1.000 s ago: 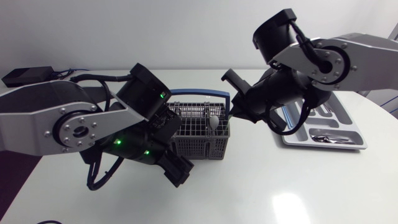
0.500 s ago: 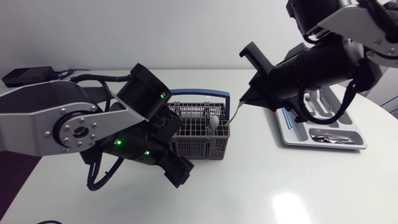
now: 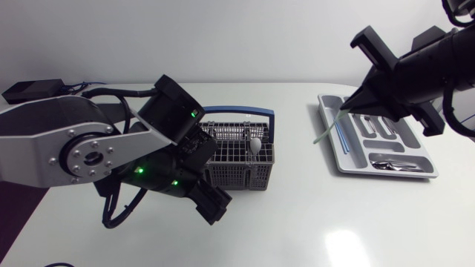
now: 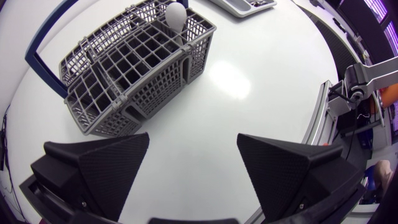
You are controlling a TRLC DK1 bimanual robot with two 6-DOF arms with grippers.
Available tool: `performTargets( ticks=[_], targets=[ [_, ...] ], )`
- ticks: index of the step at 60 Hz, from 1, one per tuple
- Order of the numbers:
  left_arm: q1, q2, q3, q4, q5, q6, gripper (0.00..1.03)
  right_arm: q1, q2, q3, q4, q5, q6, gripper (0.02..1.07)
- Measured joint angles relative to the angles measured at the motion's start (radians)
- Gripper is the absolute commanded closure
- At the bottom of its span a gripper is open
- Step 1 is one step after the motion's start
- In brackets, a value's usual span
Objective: Unload the cutlery basket into the drawer organizer.
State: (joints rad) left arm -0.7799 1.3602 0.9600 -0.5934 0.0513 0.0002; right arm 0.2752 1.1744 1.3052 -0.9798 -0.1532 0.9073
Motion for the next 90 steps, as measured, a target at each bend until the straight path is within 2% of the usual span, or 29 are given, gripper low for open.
performTargets(
  ticks=[13, 23, 30, 43, 59, 78, 90],
  targets=[
    [-0.006, 0.0, 0.0, 0.003, 0.0, -0.023, 0.04, -0.175, 0.045, -0.05, -0.005, 0.04, -0.227, 1.01],
    [-0.009, 0.0, 0.002, 0.017, 0.0, -0.053, 0.04, -0.286, 0.092, -0.098, 0.013, 0.167, -0.389, 1.01],
    [-0.016, 0.0, 0.005, 0.019, 0.0, -0.061, 0.04, -0.33, 0.113, -0.121, 0.03, 0.29, -0.475, 1.01],
    [-0.029, 0.0, 0.016, 0.02, 0.0, -0.079, 0.04, -0.37, 0.198, -0.192, 0.183, 0.526, -0.607, 1.01],
    [-0.029, 0.0, 0.017, 0.024, 0.0, -0.111, 0.04, -0.438, 0.382, -0.217, 0.396, 0.71, -0.72, 1.01],
    [-0.031, 0.015, 0.029, 0.039, 0.0, -0.158, 0.04, -0.433, 0.529, -0.227, 0.513, 0.753, -0.79, 1.01],
    [-0.01, 0.026, 0.031, 0.043, 0.0, -0.166, 0.04, -0.425, 0.558, -0.227, 0.54, 0.727, -0.816, 0.83]
  ],
)
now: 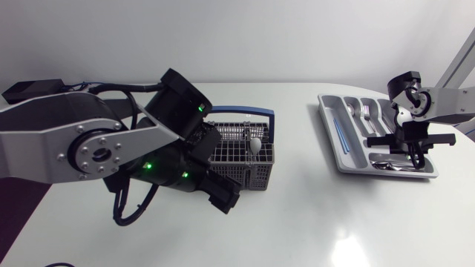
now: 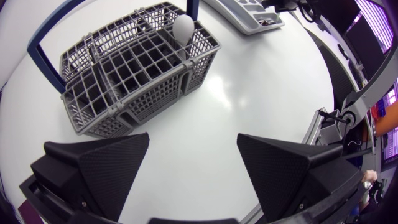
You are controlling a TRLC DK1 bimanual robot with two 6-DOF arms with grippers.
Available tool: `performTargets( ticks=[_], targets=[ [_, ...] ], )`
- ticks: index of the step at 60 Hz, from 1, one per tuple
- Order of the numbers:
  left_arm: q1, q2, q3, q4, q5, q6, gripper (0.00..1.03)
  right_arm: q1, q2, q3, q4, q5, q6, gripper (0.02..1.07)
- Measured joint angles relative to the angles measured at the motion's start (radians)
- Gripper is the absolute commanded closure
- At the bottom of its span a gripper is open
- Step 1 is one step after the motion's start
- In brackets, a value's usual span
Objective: Unload the cutlery basket into the drawer organizer.
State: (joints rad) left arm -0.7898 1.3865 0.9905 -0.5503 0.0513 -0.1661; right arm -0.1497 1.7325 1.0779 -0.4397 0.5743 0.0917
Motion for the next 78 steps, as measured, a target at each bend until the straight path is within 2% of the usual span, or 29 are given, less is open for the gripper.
performTargets(
  ticks=[11, 17, 23, 28, 31, 36, 40, 48, 55, 62, 66, 73, 78],
  targets=[
    [0.03, 0.002, 0.008, 0.01, 0.0, -0.018, 0.04, 0.005, 0.008, 0.0, 0.002, -0.053, -0.019, 0.64],
    [0.037, 0.002, 0.008, 0.01, 0.0, -0.011, 0.04, 0.011, 0.007, 0.0, -0.002, -0.087, -0.027, 0.47],
    [0.042, 0.002, 0.007, 0.01, 0.0, 0.024, 0.04, 0.016, -0.006, -0.002, -0.029, -0.145, -0.038, 0.32],
    [0.05, 0.002, 0.007, 0.01, 0.0, 0.058, 0.04, 0.027, -0.048, -0.016, -0.058, -0.193, -0.043, 0.3],
    [0.053, 0.002, 0.007, 0.01, 0.0, 0.076, 0.04, 0.04, -0.082, -0.024, -0.076, -0.218, -0.045, 0.18],
    [0.055, 0.002, 0.005, 0.01, 0.0, 0.111, 0.04, 0.07, -0.141, -0.031, -0.113, -0.264, -0.045, 0.09],
    [0.055, 0.002, 0.003, 0.01, 0.0, 0.138, 0.04, 0.101, -0.199, -0.035, -0.15, -0.347, -0.045, 0.08],
    [0.055, 0.002, 0.002, 0.01, 0.0, 0.168, 0.04, 0.151, -0.263, -0.034, -0.21, -0.428, -0.045, 0.08],
    [0.055, 0.002, 0.002, 0.01, 0.0, 0.187, 0.04, 0.189, -0.27, 0.019, -0.348, -0.504, -0.065, 0.08],
    [0.055, 0.002, 0.001, 0.01, 0.0, 0.198, 0.04, 0.21, -0.284, 0.051, -0.377, -0.679, -0.087, 0.08],
    [0.056, 0.002, -0.003, 0.01, 0.0, 0.198, 0.04, 0.233, -0.301, 0.054, -0.391, -0.739, -0.1, 0.07],
    [0.065, 0.002, -0.009, 0.01, 0.0, 0.209, 0.04, 0.279, -0.316, 0.077, -0.46, -0.908, -0.105, 0.07],
    [0.071, 0.002, -0.01, 0.01, 0.0, 0.217, 0.04, 0.3, -0.304, 0.119, -0.506, -0.951, -0.108, 0.07]
  ],
)
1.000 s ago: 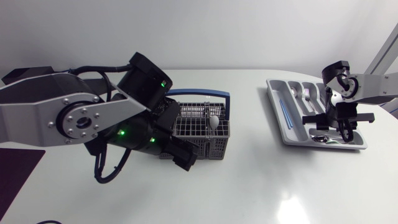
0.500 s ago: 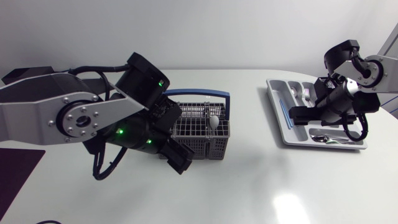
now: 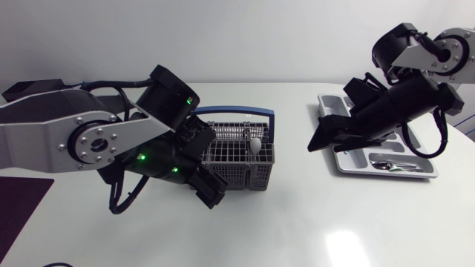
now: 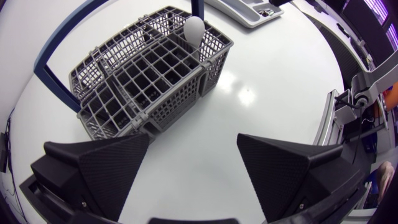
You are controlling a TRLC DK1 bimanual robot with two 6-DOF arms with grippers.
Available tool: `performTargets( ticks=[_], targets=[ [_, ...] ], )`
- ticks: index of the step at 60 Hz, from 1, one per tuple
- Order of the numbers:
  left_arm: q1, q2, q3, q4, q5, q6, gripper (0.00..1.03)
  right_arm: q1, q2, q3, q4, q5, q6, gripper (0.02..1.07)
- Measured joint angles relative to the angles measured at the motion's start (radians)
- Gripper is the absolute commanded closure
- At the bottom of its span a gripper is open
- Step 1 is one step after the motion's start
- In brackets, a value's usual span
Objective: Unload the cutlery basket into the drawer organizer.
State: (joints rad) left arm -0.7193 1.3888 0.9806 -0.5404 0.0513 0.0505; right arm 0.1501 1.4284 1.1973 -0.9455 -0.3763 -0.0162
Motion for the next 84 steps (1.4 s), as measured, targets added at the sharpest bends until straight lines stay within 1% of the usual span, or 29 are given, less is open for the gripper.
performTargets(
  ticks=[7, 18, 23, 27, 32, 40, 47, 55, 63, 79, 84],
  targets=[
    [0.004, 0.0, 0.0, 0.0, 0.0, 0.003, 0.04, 0.019, 0.005, 0.043, 0.009, -0.043, 0.0, 0.07],
    [0.005, 0.0, 0.0, 0.0, 0.0, 0.003, 0.04, 0.036, 0.004, 0.053, 0.11, -0.153, -0.021, 0.07],
    [0.008, 0.0, -0.001, 0.0, 0.001, 0.004, 0.04, 0.051, 0.004, 0.053, 0.158, -0.203, -0.076, 0.07],
    [0.013, 0.0, -0.005, 0.0, 0.001, 0.004, 0.04, 0.066, 0.004, 0.047, 0.215, -0.206, -0.119, 0.07],
    [0.017, 0.0, -0.011, 0.001, 0.001, 0.007, 0.04, 0.079, 0.004, 0.04, 0.234, -0.202, -0.167, 0.07],
    [0.018, 0.0, -0.018, 0.001, 0.004, 0.014, 0.04, 0.117, 0.002, 0.029, 0.248, -0.156, -0.253, 0.07],
    [0.021, 0.0, -0.019, 0.008, 0.004, 0.023, 0.04, 0.17, 0.001, 0.027, 0.27, -0.06, -0.339, 0.07],
    [0.029, 0.0, -0.019, 0.009, 0.004, 0.027, 0.04, 0.214, 0.001, 0.027, 0.262, 0.014, -0.41, 0.07],
    [0.029, 0.0, -0.019, 0.011, 0.004, 0.03, 0.04, 0.258, 0.043, 0.086, 0.163, 0.069, -0.451, 0.07],
    [0.029, 0.0, -0.019, 0.011, 0.004, 0.03, 0.04, 0.339, 0.136, 0.202, 0.064, 0.164, -0.506, 0.07],
    [0.029, 0.0, -0.02, 0.012, 0.004, 0.03, 0.04, 0.364, 0.161, 0.235, 0.028, 0.185, -0.518, 0.1]
  ],
)
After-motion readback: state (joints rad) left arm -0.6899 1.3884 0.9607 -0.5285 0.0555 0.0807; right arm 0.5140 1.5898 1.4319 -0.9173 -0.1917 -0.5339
